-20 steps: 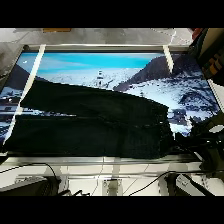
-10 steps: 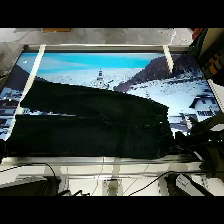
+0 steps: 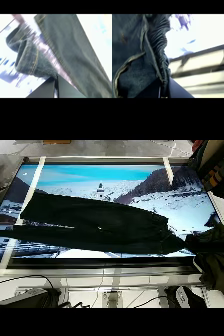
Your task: Fold the clothes and pants, and hang the long-sleeved shirts on hangers.
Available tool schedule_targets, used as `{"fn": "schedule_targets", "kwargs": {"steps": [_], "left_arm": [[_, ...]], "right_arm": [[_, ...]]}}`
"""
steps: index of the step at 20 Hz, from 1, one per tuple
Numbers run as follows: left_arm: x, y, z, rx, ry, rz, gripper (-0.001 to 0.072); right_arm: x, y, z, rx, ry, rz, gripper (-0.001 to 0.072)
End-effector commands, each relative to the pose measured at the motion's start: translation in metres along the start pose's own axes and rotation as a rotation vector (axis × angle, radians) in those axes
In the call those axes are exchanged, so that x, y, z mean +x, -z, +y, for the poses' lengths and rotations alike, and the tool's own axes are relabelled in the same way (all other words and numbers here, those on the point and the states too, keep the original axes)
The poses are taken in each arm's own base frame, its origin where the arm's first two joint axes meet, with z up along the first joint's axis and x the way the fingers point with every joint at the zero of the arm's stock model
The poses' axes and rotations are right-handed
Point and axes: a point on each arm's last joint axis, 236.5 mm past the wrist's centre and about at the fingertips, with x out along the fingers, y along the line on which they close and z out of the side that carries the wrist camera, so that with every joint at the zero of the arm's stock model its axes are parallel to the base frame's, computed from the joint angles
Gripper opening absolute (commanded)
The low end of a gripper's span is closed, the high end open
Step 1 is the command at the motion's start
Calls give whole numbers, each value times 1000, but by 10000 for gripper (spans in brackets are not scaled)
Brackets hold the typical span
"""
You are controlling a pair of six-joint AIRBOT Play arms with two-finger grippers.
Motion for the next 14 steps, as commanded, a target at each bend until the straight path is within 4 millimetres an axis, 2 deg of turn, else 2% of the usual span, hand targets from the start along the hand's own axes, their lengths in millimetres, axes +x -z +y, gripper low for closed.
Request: {"fn": "schedule_targets", "kwargs": {"steps": [1,4,6,9,11,14], "left_arm": [[22,-30,-31,32,-24,-81,13],[72,-37,-59,69,-83,-128,11],[104,-37,-81,74,-119,-166,11],[148,-37,-128,100,-89,-196,11],[171,-47,-150,82,-72,-233,12],[205,-53,-163,40,-42,-228,12]], "right_arm": [[-32,-51,22,125,-58,-272,48],[-26,-92,39,175,-129,-391,48],[-4,-115,47,234,-156,-411,47],[30,-148,59,364,-219,-448,48],[45,-171,55,526,-267,-489,48],[65,-191,43,720,-324,-510,48]]}}
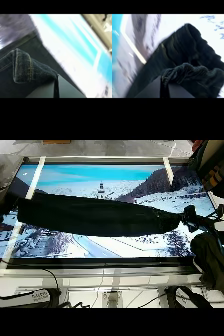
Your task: Fold the clothes and pants, and hang the long-sleeved shirts on hangers.
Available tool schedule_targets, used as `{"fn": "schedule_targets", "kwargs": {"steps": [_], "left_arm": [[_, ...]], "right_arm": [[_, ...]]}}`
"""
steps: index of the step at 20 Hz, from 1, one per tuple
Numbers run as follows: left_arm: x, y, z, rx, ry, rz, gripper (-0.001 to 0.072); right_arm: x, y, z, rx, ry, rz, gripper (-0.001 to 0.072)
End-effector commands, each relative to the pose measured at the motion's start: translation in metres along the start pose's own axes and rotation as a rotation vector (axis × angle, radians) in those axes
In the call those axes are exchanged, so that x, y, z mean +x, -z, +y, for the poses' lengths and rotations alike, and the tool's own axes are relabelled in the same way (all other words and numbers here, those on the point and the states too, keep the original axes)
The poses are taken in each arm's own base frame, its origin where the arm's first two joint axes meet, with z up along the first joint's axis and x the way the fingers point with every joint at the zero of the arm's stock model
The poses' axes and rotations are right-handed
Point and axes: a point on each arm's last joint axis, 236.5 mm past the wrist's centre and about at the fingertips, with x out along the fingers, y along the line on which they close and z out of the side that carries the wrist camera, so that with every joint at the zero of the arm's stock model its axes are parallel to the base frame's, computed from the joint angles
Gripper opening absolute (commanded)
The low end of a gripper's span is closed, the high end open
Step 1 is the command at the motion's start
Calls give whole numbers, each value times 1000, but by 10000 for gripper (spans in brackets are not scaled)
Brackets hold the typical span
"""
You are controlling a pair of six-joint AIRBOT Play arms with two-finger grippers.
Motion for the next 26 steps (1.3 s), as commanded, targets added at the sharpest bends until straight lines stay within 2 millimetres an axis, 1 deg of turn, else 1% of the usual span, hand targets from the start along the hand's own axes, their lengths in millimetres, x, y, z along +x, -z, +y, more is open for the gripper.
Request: {"fn": "schedule_targets", "kwargs": {"steps": [1,2,4,6,8,10,12,17,19,21,22,23,24,25,26], "left_arm": [[39,-2,-20,-62,10,-31,11],[48,2,-18,-78,7,-22,12],[59,7,-8,-140,-10,-17,12],[62,1,0,-143,-34,-48,13],[60,-12,7,-143,-61,-105,13],[61,-14,12,-137,-74,-118,13],[67,-5,18,-142,-85,-102,15],[82,8,33,-149,-129,-112,16],[86,11,34,-144,-141,-125,16],[87,10,30,-138,-141,-136,16],[87,7,28,-134,-140,-145,31],[87,4,24,-130,-131,-150,221],[88,0,18,-125,-119,-153,587],[87,-5,10,-122,-98,-153,694],[86,-11,-2,-118,-69,-148,696]], "right_arm": [[32,-27,-2,261,-51,-99,48],[37,-32,-5,295,-54,-115,48],[42,-41,-8,330,-62,-153,48],[41,-48,-1,320,-80,-196,48],[39,-56,18,270,-114,-245,48],[44,-62,42,161,-135,-280,48],[62,-60,56,85,-129,-262,48],[109,-62,68,67,-119,-234,48],[119,-62,70,64,-119,-228,49],[121,-62,75,58,-127,-232,53],[121,-64,76,58,-128,-238,156],[120,-64,75,48,-127,-243,455],[120,-65,75,33,-124,-245,703],[121,-63,75,17,-118,-234,696],[121,-60,75,7,-112,-220,694]]}}
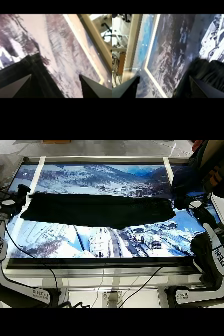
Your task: Fold the clothes and pants, and hang the long-sleeved shirts on hangers.
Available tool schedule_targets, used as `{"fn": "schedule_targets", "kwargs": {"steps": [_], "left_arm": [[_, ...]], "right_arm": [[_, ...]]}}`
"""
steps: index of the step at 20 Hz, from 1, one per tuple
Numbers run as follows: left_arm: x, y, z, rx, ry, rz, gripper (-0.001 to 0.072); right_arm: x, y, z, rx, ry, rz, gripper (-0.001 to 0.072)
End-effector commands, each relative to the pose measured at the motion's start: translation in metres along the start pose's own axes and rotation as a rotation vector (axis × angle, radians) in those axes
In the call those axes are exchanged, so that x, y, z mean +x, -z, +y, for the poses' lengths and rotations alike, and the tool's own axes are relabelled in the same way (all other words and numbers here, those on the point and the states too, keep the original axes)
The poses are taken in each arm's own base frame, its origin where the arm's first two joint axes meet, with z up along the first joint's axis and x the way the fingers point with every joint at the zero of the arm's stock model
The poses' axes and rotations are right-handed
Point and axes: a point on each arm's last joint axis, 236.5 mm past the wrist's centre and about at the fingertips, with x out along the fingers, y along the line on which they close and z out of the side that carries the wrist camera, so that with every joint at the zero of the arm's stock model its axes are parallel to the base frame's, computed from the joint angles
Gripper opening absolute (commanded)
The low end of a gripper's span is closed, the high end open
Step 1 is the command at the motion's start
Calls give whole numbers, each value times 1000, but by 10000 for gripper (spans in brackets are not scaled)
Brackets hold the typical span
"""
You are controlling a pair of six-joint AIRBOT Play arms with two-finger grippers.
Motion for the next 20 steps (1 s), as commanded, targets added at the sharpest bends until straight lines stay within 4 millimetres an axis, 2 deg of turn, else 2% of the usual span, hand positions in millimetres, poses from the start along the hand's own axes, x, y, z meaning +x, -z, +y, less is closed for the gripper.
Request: {"fn": "schedule_targets", "kwargs": {"steps": [1,4,6,7,8,9,10,11,13,14,16,17,18,19,20], "left_arm": [[-5,-13,-30,20,66,1,696],[-28,-35,-65,171,138,-23,694],[-49,-47,-80,263,180,-11,670],[-61,-50,-82,306,200,23,411],[-73,-48,-79,351,217,81,48],[-86,-45,-69,376,216,152,15],[-97,-39,-50,336,180,236,15],[-108,-30,-19,284,97,340,14],[-137,-5,55,304,-132,536,15],[-149,1,81,300,-218,567,16],[-159,21,109,214,-274,603,37],[-160,34,117,179,-278,629,224],[-158,47,123,144,-280,644,571],[-153,57,128,101,-281,647,708],[-147,66,132,53,-275,648,701]], "right_arm": [[1,9,1,-39,12,47,688],[-6,19,7,-46,13,99,687],[-15,22,12,-86,13,120,687],[-20,20,14,-120,15,124,687],[-26,18,14,-155,22,127,686],[-32,16,14,-181,30,136,687],[-39,9,13,-207,43,137,686],[-46,5,11,-229,57,142,685],[-60,-4,3,-258,92,161,682],[-66,-6,-2,-261,112,177,682],[-75,-8,-12,-256,146,208,682],[-77,-6,-17,-250,162,230,682],[-78,-2,-21,-255,176,249,682],[-79,1,-23,-256,183,263,682],[-80,4,-23,-250,184,272,682]]}}
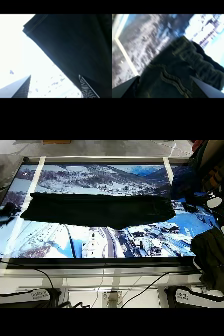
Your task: Fold the clothes and pants, and hang the long-sleeved shirts on hangers.
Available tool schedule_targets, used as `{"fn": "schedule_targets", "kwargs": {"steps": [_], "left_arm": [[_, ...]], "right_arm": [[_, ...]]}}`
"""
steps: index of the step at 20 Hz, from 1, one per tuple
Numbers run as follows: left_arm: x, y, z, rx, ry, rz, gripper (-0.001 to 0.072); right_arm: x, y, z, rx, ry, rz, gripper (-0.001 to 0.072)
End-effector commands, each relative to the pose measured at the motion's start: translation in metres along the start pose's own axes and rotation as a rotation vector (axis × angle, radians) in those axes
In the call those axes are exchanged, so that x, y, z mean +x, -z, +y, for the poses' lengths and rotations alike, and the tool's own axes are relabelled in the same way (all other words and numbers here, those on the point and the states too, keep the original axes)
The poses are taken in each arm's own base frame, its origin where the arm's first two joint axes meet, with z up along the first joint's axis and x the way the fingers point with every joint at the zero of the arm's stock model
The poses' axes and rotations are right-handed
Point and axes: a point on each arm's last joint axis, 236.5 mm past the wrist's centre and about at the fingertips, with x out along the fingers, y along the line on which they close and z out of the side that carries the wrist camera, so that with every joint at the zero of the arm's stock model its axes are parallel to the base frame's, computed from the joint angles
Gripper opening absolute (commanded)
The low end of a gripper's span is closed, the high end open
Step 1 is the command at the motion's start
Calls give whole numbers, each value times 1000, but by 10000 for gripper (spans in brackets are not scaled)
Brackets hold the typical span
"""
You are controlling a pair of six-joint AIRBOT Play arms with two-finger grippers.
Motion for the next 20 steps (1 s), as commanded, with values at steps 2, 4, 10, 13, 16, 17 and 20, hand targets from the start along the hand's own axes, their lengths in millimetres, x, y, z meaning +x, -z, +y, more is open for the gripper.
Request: {"fn": "schedule_targets", "kwargs": {"steps": [2,4,10,13,16,17,20], "left_arm": [[42,34,18,-219,34,69,701],[62,29,19,-301,67,51,700],[100,-3,14,-461,182,-87,694],[110,-18,12,-359,151,-188,577],[115,-33,2,-167,75,-301,531],[115,-39,0,-140,51,-341,526],[113,-52,-9,-109,23,-414,94]], "right_arm": [[-5,16,-10,2,35,78,682],[-5,18,-10,4,37,87,682],[-5,19,-10,5,37,89,681],[-5,20,-9,14,31,97,681],[-5,22,-8,19,29,104,681],[-6,24,-9,16,31,111,681],[-7,37,-8,-139,17,170,680]]}}
